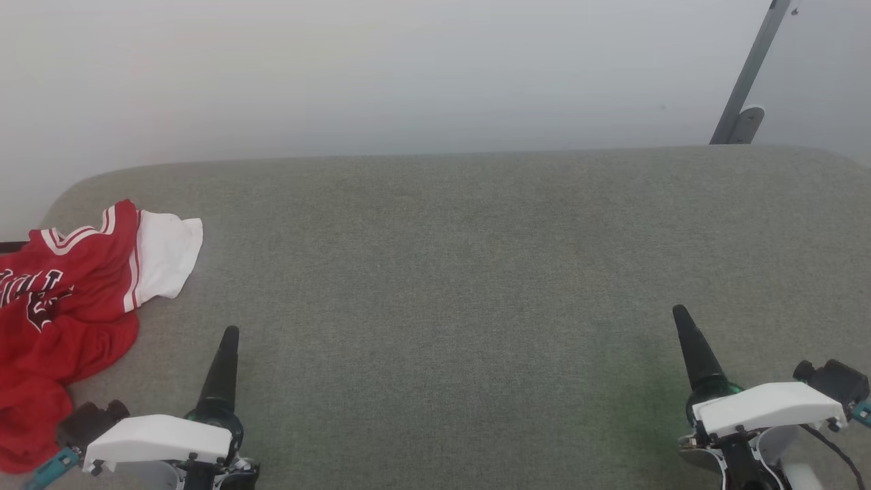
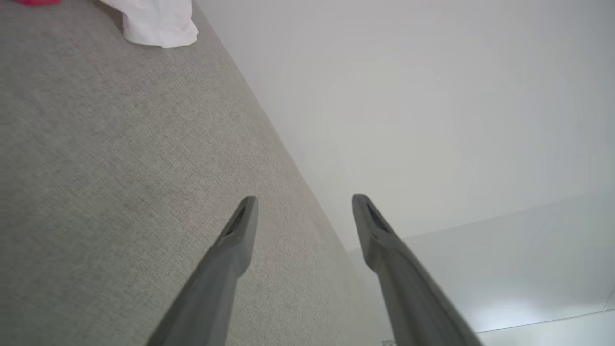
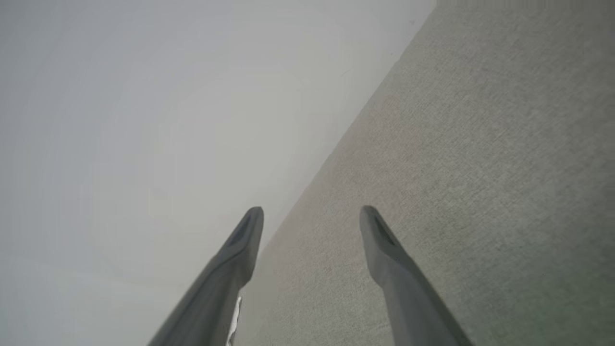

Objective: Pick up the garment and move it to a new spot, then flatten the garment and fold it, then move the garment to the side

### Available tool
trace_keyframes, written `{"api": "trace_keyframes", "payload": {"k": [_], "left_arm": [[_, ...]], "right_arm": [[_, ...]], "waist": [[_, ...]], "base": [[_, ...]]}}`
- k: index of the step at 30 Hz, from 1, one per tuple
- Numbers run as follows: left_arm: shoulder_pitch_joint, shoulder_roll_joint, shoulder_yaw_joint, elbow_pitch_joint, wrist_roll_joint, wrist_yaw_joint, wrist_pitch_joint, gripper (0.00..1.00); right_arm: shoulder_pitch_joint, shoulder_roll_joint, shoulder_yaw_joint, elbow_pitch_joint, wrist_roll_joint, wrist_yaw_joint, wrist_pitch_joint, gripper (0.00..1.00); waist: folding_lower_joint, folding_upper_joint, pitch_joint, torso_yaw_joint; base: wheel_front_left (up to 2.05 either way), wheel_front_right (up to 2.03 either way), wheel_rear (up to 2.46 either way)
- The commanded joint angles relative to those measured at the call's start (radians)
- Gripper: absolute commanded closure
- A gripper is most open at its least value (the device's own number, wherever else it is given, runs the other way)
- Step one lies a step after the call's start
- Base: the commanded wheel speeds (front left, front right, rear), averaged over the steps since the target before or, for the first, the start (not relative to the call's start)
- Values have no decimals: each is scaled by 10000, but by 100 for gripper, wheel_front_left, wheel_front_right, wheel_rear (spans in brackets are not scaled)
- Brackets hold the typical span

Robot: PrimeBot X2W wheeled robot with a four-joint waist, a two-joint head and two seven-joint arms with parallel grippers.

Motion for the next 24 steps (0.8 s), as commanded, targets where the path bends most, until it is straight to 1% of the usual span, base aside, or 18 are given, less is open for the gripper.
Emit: {"api": "trace_keyframes", "payload": {"k": [1,6,12,15,24], "left_arm": [[-91,149,-31,-180,418,95,-98,0],[-33,257,-24,-189,1465,203,-275,0],[16,395,63,-184,2698,176,-483,0],[41,440,109,-167,3463,117,-608,0],[135,423,397,-97,4790,-154,-874,0]], "right_arm": [[-283,-113,27,-75,-465,4,-103,0],[-370,-174,33,88,-1621,5,-233,0],[-401,-245,28,194,-2724,5,-341,0],[-398,-264,-1,245,-3263,6,-449,0],[-322,-361,-23,304,-4359,6,-694,0]], "waist": [[0,0,-7,-8],[0,0,-38,-41],[0,0,-89,-81],[0,0,-131,-104],[0,0,-217,-159]], "base": [[0,0,0],[0,0,0],[0,0,0],[0,0,0],[0,0,0]]}}
